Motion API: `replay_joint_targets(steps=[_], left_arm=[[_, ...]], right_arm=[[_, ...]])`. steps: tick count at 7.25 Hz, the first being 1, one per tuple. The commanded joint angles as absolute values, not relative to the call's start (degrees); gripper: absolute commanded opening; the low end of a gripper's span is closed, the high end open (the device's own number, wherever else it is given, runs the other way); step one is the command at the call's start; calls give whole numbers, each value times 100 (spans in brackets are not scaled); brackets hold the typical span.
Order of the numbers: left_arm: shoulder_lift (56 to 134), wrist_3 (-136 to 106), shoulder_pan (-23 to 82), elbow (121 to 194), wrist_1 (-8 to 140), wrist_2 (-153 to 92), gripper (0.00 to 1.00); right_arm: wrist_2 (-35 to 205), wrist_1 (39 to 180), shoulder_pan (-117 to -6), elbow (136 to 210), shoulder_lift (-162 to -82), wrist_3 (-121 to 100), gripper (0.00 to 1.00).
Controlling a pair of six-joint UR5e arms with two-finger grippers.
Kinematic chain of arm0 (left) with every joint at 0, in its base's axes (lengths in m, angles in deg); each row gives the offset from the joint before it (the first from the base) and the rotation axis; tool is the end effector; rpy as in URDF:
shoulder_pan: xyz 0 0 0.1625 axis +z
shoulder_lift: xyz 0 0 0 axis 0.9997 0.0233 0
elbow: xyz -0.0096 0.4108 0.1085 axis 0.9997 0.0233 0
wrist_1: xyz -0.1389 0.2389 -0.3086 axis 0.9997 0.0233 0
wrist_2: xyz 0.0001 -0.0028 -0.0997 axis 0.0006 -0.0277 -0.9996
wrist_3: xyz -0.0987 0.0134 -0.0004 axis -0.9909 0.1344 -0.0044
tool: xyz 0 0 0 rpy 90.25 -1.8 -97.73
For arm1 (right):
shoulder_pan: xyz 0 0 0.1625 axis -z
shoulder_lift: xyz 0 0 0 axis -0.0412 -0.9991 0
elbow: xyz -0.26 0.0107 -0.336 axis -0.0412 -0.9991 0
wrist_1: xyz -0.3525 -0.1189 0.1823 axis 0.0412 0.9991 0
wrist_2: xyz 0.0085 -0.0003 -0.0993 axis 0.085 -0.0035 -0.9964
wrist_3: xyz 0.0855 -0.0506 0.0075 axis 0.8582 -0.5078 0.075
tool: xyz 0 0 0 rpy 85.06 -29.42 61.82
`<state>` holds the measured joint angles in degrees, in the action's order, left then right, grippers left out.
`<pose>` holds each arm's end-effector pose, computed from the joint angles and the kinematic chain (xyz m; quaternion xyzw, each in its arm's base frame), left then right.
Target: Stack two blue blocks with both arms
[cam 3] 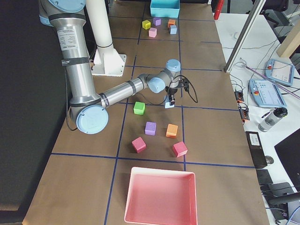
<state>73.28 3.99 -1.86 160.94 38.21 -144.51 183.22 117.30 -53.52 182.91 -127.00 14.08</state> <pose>-0.0667 -0.4777 0.6398 0.0228 0.3857 0.0326 0.9218 -0.3050 -0.5086 0.4030 0.0456 -0.3767 -0.0583 0.9234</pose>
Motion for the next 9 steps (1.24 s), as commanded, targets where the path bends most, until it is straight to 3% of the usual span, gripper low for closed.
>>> replay_joint_targets(steps=[1,3,5,7,9], left_arm=[[7337,399,-186,16089,3821,-14459,100],[7337,399,-186,16089,3821,-14450,100],[7337,399,-186,16080,3813,-14459,100],[7337,399,-186,16054,3821,-14450,100],[7337,407,-186,16054,3821,-14459,100]], right_arm=[[18173,12906,-4774,18330,-11504,1742,1],[17744,12882,-4002,17815,-10530,3198,1],[17277,12847,-3333,16238,-9099,4105,1],[17152,12174,-3207,15634,-8881,4458,2],[17152,12108,-3172,15570,-8845,4513,7]])
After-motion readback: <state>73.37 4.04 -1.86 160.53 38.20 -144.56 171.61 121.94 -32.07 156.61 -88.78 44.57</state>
